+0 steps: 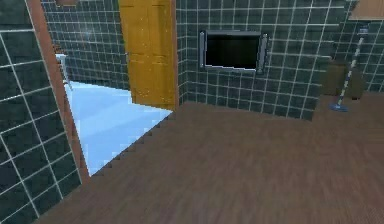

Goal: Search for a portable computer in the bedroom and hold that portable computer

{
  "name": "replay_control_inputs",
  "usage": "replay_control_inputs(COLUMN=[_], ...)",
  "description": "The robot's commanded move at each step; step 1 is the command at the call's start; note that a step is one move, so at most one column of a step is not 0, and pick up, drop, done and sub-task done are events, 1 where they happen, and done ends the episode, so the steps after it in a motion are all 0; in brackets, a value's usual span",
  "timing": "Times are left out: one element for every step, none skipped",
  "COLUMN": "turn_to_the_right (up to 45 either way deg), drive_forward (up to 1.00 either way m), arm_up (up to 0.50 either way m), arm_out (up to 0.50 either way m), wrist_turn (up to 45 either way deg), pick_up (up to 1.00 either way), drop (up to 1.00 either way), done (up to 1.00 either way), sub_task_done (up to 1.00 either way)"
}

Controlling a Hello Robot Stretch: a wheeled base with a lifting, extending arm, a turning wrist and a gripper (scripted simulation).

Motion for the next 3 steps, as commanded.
replay_control_inputs(turn_to_the_right=[-39.0, 0.0, 21.0], drive_forward=[0.00, 0.05, 0.00], arm_up=[0.00, 0.00, 0.00], arm_out=[0.00, 0.00, 0.00], wrist_turn=[0.0, 0.0, 0.0], pick_up=[0.00, 0.00, 0.00], drop=[0.00, 0.00, 0.00], done=[0.00, 0.00, 0.00], sub_task_done=[0.00, 0.00, 0.00])
